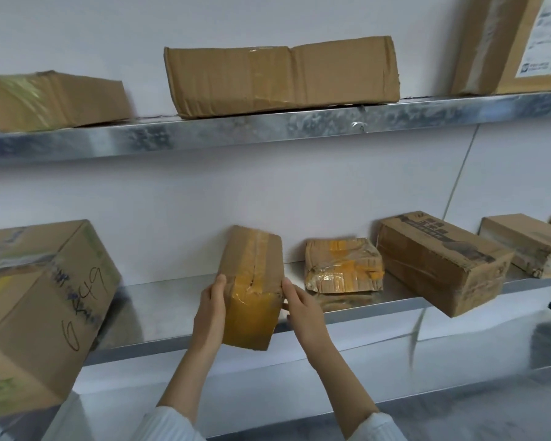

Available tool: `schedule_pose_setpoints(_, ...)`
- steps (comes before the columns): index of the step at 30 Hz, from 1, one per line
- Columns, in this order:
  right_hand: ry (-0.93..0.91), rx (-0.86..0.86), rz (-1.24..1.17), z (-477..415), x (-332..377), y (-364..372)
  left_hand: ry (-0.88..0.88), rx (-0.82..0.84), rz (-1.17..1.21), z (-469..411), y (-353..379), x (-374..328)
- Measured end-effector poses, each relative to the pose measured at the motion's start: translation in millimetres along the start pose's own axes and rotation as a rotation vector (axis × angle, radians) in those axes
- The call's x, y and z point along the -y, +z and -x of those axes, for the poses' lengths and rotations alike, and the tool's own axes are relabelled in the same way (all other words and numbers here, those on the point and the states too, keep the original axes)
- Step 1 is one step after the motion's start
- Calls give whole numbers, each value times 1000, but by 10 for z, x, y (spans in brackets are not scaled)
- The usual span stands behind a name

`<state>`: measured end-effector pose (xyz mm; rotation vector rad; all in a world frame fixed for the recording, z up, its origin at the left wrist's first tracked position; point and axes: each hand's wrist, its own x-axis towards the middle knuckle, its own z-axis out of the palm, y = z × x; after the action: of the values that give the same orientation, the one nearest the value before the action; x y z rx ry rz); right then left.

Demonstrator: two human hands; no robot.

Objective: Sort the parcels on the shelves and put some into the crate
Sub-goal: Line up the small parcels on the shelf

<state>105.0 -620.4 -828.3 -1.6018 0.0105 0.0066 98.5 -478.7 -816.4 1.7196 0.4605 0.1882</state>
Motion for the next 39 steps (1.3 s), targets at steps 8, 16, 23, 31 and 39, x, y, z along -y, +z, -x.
schedule_pose_setpoints(8, -9, -106, 309, -145, 92, 306, -5, -72, -24, -33, -180, 37)
schedule_pose_setpoints(16, 128, -31, -90, -187, -22, 212, 337, -198, -135, -108, -282, -74)
schedule_pose_setpoints(23, 322, -157, -94, -153, -462, 87, 497, -197, -446, -153, -73, -488)
schedule_pose_setpoints(31, 390, 13, -138, -83, -568, 142, 355, -56, -1055, -252, 196, -361)
schedule_pose_setpoints(39, 366, 27, -210, 34, -487, 159, 382, -88, -882, -174, 37, -341)
